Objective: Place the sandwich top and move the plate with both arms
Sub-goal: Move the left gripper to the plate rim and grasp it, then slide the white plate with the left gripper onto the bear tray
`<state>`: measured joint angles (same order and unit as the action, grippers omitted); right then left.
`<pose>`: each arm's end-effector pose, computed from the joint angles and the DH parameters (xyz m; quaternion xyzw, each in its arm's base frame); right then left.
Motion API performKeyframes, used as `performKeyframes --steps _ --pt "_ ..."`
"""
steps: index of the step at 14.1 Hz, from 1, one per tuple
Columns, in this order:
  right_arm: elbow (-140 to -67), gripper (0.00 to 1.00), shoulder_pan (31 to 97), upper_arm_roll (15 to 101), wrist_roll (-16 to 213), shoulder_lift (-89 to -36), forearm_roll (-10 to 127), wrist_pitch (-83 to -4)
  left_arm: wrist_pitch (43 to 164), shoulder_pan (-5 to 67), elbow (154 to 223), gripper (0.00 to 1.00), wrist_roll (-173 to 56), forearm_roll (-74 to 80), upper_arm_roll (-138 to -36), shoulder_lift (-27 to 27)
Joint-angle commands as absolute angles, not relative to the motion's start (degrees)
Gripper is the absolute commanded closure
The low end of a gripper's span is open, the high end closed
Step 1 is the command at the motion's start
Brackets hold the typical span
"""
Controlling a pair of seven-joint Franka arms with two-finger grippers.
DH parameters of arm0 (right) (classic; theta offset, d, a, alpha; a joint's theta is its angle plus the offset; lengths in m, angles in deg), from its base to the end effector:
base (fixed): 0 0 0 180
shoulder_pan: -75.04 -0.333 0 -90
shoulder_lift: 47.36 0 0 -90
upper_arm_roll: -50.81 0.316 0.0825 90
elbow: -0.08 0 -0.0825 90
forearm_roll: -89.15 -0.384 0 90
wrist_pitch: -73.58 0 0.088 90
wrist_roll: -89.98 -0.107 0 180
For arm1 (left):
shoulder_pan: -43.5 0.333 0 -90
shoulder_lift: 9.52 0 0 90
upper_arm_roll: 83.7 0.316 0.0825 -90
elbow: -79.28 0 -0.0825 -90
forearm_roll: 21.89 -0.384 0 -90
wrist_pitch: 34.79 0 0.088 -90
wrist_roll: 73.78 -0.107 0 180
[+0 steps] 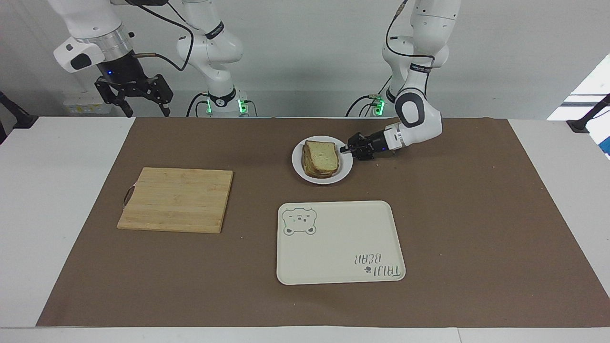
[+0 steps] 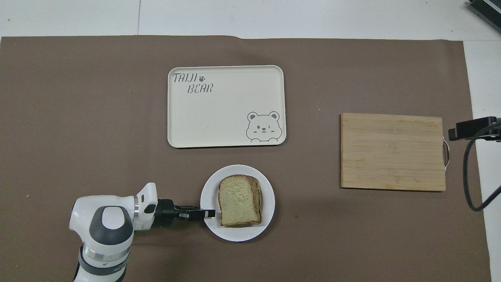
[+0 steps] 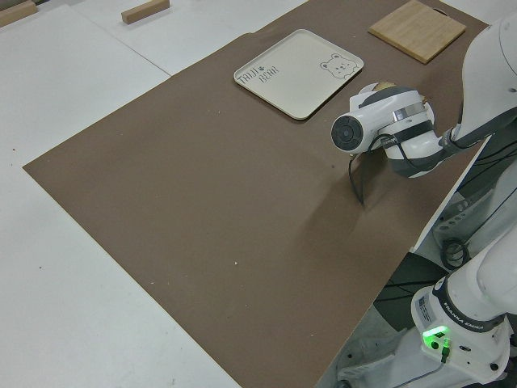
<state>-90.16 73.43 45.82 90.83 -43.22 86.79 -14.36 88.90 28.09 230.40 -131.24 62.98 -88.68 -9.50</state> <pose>0.5277 -0.0286 0.6584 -0.9994 0.0209 -0.0168 0.0231 0.3620 -0.1773 0.2346 0.8699 -0.0640 -0.0209 0.4886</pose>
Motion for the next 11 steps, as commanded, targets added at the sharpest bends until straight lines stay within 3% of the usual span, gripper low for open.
performKeyframes --steps 1,6,11 --pt "-89.04 0.0 74.15 45.18 93.06 -43.76 86.69 -13.08 87.38 28.21 232.12 0.72 -132.75 64.95 -88.27 -11.19" --pt "-89.04 0.0 71.26 43.43 92.79 -43.76 86.78 -13.35 85.89 28.3 232.65 0.99 -133.19 66.62 -88.27 -11.72" --pt "-89.04 0.0 71.43 43.42 92.62 -43.76 86.61 -13.26 83.26 30.31 232.21 1.0 -133.19 66.62 -88.09 -11.63"
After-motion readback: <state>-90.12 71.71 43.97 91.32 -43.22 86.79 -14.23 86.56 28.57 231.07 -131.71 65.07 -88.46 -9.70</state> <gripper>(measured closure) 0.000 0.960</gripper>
